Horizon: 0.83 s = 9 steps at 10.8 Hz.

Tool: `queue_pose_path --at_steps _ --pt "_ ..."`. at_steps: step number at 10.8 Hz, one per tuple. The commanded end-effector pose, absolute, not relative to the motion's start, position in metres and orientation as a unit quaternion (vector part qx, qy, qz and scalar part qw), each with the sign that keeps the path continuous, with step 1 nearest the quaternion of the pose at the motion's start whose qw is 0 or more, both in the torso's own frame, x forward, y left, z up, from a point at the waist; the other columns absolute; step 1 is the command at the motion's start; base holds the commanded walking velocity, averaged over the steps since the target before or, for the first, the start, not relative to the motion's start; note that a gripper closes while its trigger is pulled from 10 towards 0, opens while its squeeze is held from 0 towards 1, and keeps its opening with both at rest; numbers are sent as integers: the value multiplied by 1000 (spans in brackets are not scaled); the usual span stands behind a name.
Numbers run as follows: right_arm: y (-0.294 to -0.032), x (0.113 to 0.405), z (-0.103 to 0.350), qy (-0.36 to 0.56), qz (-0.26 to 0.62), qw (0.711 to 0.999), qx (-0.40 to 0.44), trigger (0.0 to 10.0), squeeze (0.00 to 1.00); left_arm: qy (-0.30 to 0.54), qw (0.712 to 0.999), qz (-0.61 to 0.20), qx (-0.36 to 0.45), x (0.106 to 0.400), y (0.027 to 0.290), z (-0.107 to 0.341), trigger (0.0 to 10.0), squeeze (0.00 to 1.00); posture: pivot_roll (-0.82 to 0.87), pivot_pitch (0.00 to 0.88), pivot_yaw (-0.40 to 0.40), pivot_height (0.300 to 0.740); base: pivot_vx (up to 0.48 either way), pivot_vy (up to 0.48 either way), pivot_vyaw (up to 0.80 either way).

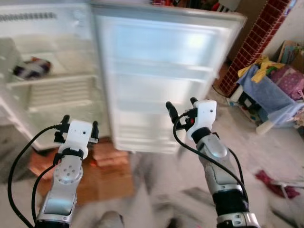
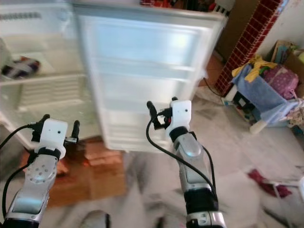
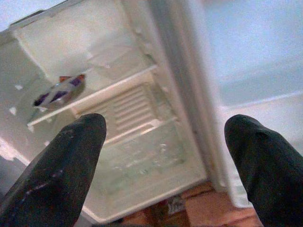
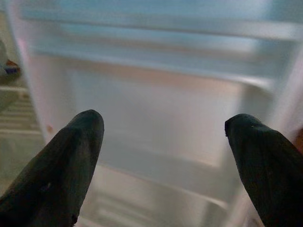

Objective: Restocking fridge

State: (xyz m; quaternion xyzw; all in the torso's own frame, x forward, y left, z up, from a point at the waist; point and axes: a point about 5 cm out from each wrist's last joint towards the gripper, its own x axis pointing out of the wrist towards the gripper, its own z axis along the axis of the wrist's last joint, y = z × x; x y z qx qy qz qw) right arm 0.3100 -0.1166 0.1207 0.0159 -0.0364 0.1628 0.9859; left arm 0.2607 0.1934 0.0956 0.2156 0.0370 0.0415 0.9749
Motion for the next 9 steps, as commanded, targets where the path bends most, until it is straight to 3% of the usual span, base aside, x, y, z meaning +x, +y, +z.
queue_pose_path --at_steps 1,5,9 --pt "-126 308 120 -38 156 987 -1 10000 0 30 974 41 221 261 187 95 10000 0 159 105 -47 740 0 -469 800" --pt "-125 308 119 -37 160 986 -4 10000 0 37 976 40 209 258 183 90 10000 0 155 110 -48 740 0 -467 800" --pt "-123 306 117 -35 181 983 -23 10000 0 55 980 41 186 255 181 84 10000 0 154 113 -49 740 440 0 778"
